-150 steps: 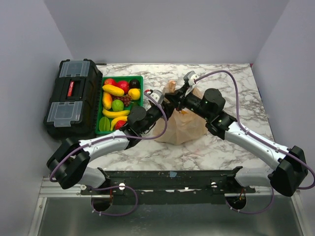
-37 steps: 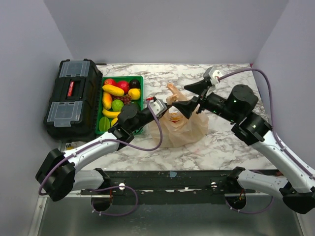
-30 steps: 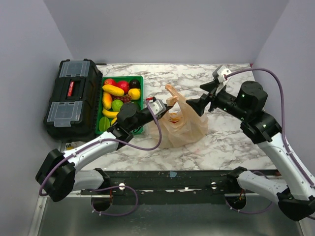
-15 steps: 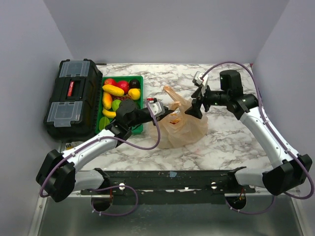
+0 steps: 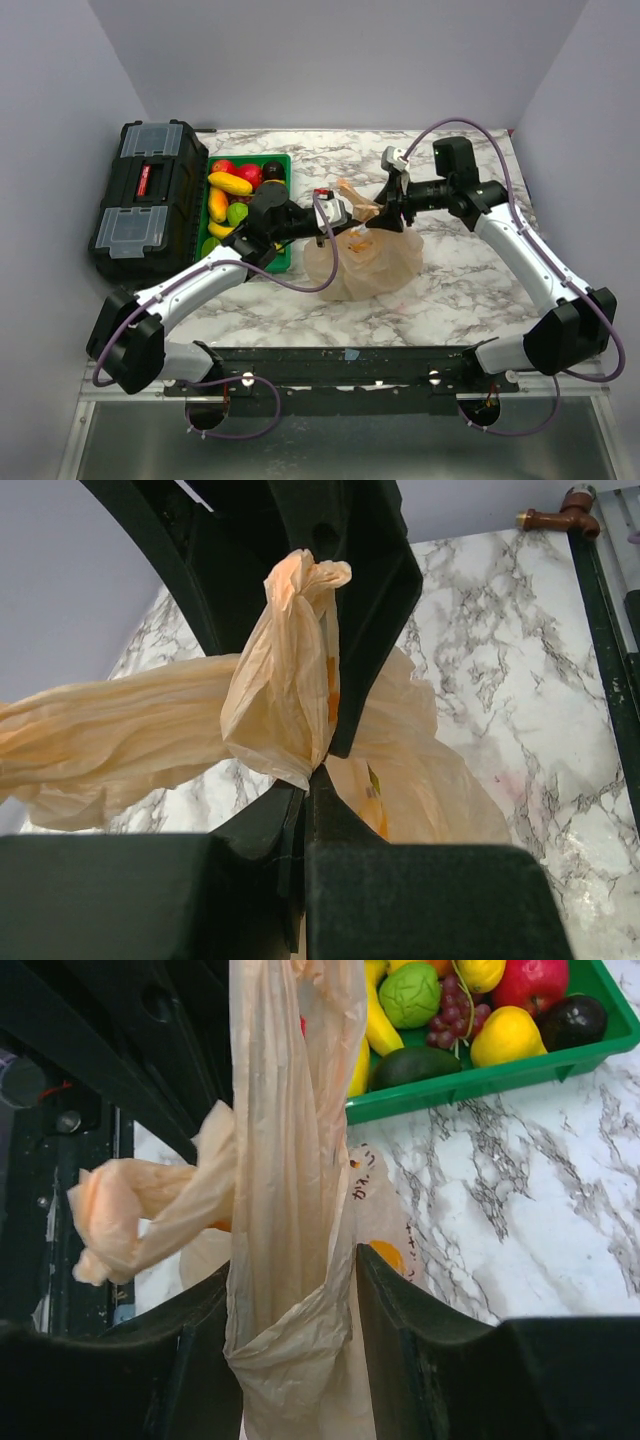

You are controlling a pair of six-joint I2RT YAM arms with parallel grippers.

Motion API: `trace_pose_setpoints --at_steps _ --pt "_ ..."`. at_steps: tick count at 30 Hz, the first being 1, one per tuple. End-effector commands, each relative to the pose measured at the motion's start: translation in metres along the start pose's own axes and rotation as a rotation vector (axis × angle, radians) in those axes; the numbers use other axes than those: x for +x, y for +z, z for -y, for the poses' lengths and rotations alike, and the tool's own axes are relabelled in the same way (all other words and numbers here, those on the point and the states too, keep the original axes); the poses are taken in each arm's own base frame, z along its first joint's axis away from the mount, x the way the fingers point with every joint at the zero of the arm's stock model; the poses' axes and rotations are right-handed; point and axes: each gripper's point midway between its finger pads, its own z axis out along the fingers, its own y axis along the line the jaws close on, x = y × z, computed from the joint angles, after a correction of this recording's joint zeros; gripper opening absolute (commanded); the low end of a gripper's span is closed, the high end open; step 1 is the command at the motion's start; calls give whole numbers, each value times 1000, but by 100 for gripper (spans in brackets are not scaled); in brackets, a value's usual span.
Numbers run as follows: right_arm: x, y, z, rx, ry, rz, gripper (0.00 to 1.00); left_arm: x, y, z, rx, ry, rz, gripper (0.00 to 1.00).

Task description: Place the fake fruits into the plastic bag and tie a complex knot

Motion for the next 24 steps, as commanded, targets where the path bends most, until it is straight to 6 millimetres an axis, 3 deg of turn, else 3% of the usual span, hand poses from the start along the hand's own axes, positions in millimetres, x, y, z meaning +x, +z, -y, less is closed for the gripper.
trace_pose_setpoints --at_steps 1,4,6,12,16,24 --pt "-10 -3 -19 -65 12 62 52 -2 5 -2 43 12 -6 0" --pt "-4 -8 -22 -39 29 33 74 0 8 -3 49 16 -8 0" --pt "2 -13 -16 28 61 -5 80 0 7 -2 56 14 -4 0" --pt "20 -39 -1 95 103 -50 79 -2 2 3 68 12 -1 0" --pt "29 -39 1 104 102 -65 78 -8 1 5 83 9 9 0" --pt "5 -20 2 13 75 67 75 -6 11 -2 102 -8 -15 0"
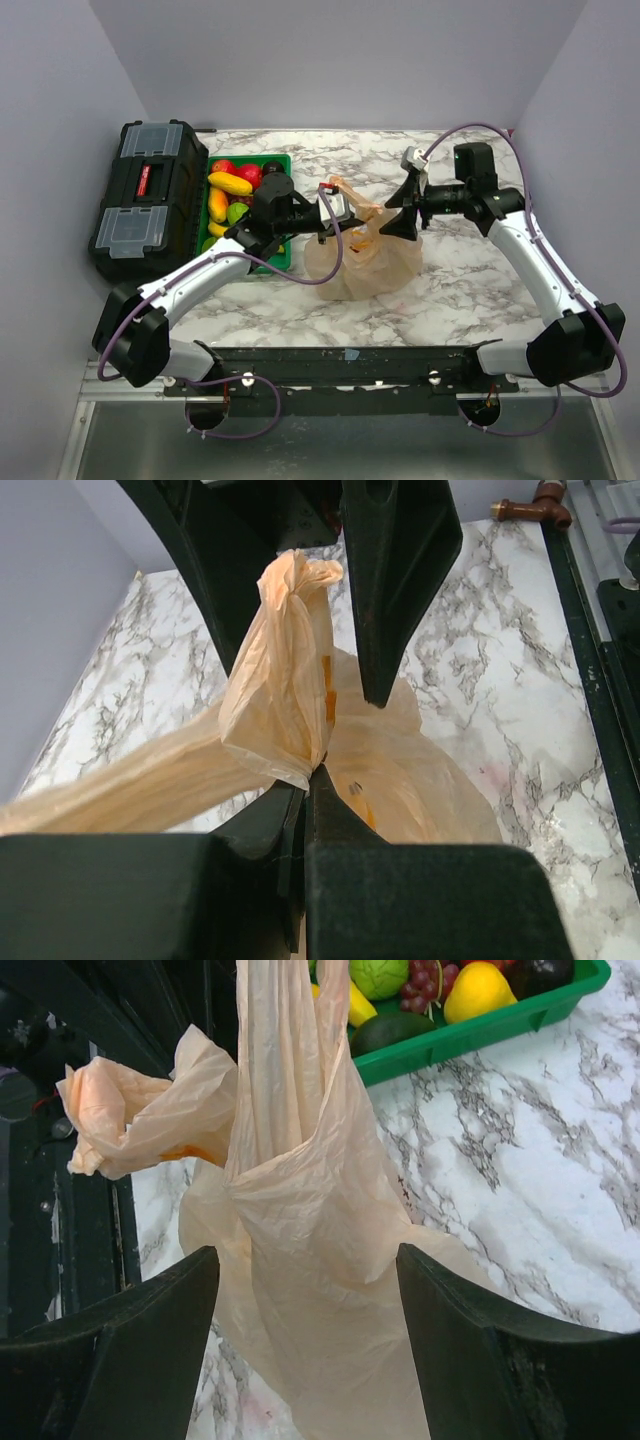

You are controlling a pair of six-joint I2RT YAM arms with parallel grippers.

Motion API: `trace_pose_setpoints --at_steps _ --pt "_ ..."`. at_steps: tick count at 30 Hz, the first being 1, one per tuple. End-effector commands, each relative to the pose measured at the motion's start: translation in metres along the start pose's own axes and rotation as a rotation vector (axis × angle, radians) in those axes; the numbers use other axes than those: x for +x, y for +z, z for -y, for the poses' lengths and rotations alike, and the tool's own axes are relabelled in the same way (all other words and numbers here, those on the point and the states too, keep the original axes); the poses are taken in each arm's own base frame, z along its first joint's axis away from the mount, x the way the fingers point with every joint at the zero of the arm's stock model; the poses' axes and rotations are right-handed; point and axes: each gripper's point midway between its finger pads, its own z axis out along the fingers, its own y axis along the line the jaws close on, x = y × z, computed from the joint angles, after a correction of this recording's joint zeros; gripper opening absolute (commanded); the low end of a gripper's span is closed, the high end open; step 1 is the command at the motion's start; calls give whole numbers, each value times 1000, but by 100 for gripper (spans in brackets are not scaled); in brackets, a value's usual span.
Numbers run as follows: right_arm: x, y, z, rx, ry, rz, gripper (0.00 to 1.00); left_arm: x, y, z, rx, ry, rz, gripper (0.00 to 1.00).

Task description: Place the fake fruits into the plastic bag and tie a complex knot

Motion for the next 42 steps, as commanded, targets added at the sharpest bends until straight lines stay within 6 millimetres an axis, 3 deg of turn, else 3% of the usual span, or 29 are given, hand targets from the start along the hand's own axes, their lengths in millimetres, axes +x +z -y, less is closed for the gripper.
trace_pose_setpoints --at_steps 1,7,20,28,32,34,37,42 --pt "-13 13 -5 -77 -15 64 75 -10 6 -5 39 18 8 0" --pt "-16 17 -16 -128 -39 81 77 -5 9 -5 58 9 -2 0" --pt "-22 21 -21 -159 -56 97 67 3 19 -8 106 22 -21 0" --pt "-24 25 -19 -138 -52 111 47 7 23 -11 134 19 -61 0" --pt "-23 25 -18 -127 -57 107 24 9 21 -9 139 26 -74 0" --pt "-23 24 -18 -125 -64 105 10 10 17 -8 137 23 -83 8" --pt "-21 23 -19 -121 -75 100 2 12 8 -8 127 17 -95 25" --pt "-18 22 -17 -104 -98 89 1 6 -18 -10 83 2 -108 53"
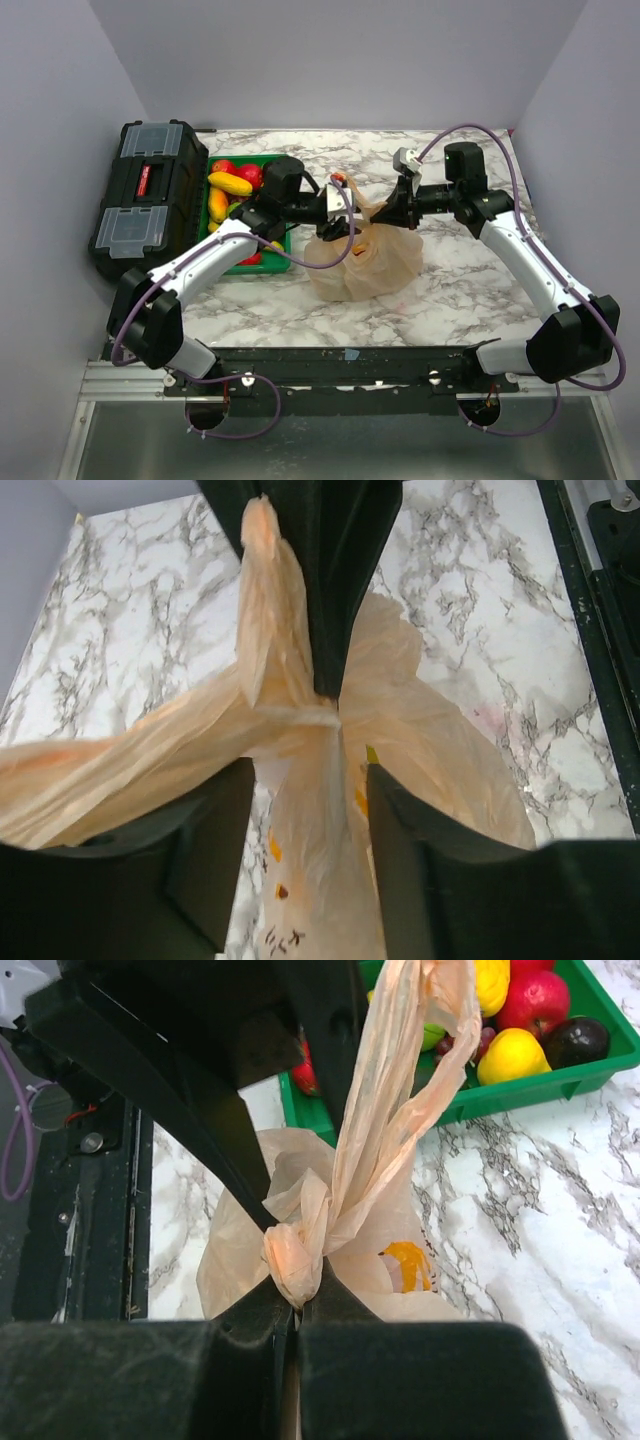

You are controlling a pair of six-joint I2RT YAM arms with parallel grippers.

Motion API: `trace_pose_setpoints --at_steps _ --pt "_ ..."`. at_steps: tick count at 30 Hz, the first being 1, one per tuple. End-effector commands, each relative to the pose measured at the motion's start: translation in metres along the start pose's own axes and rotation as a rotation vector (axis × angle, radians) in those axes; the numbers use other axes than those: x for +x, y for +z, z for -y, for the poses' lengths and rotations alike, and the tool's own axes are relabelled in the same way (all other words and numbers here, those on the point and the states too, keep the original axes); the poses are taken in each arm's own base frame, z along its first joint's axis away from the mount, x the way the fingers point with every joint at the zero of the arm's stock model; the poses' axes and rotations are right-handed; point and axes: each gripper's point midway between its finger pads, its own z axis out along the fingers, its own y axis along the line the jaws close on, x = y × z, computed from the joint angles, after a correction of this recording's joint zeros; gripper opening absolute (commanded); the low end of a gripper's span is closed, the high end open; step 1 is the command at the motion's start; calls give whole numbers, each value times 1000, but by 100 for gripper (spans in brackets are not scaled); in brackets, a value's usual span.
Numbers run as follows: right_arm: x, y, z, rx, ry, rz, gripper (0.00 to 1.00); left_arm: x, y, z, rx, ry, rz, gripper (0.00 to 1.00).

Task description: Place the fake fruits into the plastic bag and tie a complex knot

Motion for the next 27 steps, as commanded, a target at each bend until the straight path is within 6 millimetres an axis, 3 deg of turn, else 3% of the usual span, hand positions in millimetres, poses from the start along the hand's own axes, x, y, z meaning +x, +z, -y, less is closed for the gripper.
trace_pose_setpoints --at_steps 1,5,10,16,22,27 --pt "1 -2 -4 9 -45 -7 0 -17 -36 7 -30 7 17 56" --pt "0 -3 -7 -5 -78 -8 1 -36 -81 18 -71 -3 41 59" --pt "1 -2 -9 -28 -105 -4 1 -51 -112 -12 -198 -60 -36 60" --pt "2 1 -8 -54 -125 -5 1 -73 -110 -46 -179 -25 -51 60" --pt "1 2 -5 -52 -130 -4 1 -81 -97 -58 -106 -36 -43 56" --pt "2 2 -4 -47 -133 -8 1 -77 -88 -54 -35 -57 -44 56"
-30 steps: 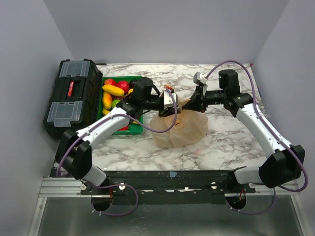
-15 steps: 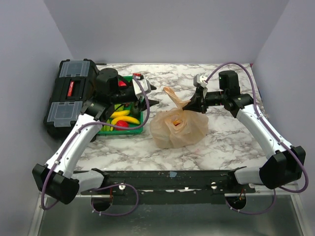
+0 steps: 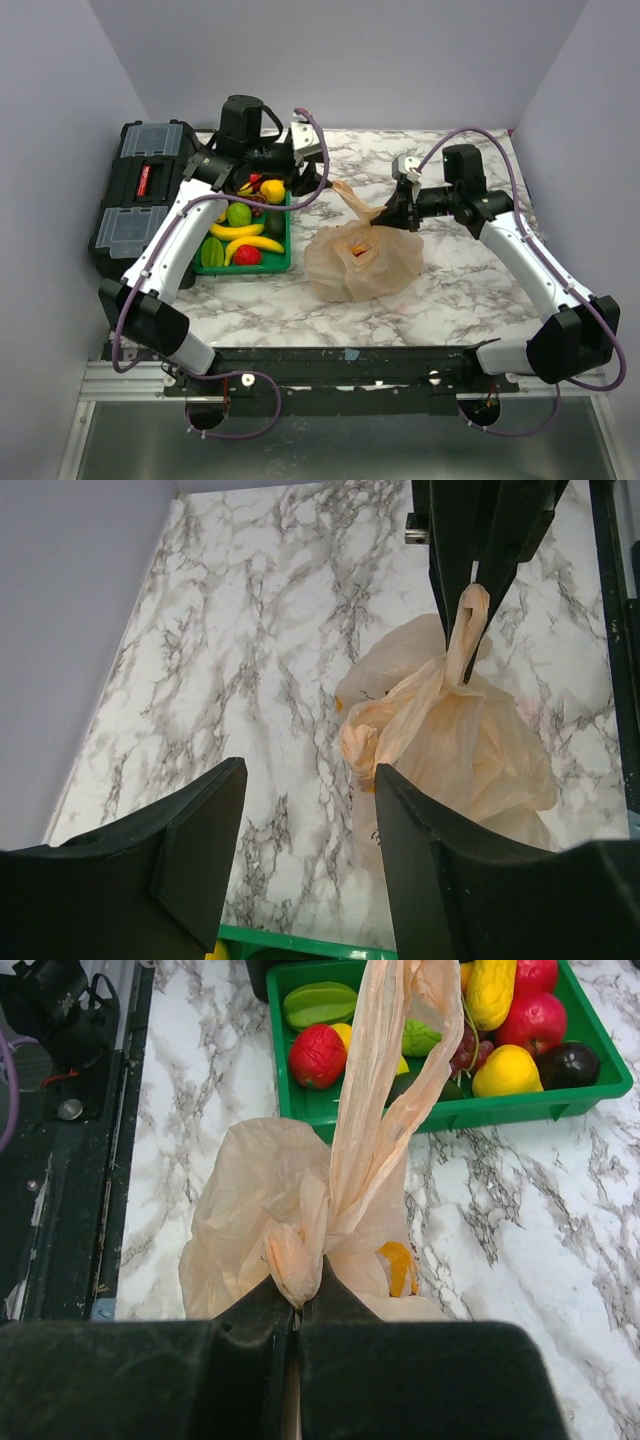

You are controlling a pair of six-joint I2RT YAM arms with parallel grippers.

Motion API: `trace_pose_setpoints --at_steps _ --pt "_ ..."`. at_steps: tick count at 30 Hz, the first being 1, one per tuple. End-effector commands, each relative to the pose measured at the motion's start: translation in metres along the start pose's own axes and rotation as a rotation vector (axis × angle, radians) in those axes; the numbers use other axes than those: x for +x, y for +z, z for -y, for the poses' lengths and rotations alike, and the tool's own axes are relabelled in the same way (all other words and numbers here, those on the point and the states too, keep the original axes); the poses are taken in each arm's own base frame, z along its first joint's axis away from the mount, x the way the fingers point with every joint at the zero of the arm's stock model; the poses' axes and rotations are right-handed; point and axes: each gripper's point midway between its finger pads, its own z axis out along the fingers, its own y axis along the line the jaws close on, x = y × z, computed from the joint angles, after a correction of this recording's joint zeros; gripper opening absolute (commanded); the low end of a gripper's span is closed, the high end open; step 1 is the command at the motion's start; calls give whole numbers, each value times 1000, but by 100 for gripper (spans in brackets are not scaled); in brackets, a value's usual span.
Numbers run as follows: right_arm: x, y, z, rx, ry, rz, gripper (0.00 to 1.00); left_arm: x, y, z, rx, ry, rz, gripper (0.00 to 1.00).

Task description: Place the fake fruits into the plastic bag and tie a complex knot

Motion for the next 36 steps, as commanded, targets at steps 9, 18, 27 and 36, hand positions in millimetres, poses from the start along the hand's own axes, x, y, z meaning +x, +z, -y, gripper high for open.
trace_pose_setpoints --at_steps 9,18,27,36 --pt "-2 3 1 -12 -10 7 1 11 16 22 142 -56 -2 49" --pt "1 5 15 63 19 3 1 -13 -2 49 187 -70 51 0" --pt "-1 4 43 227 110 32 1 -7 -4 121 240 -122 46 0" --pt "-25 -2 50 298 212 109 1 104 74 135 83 -407 -187 0"
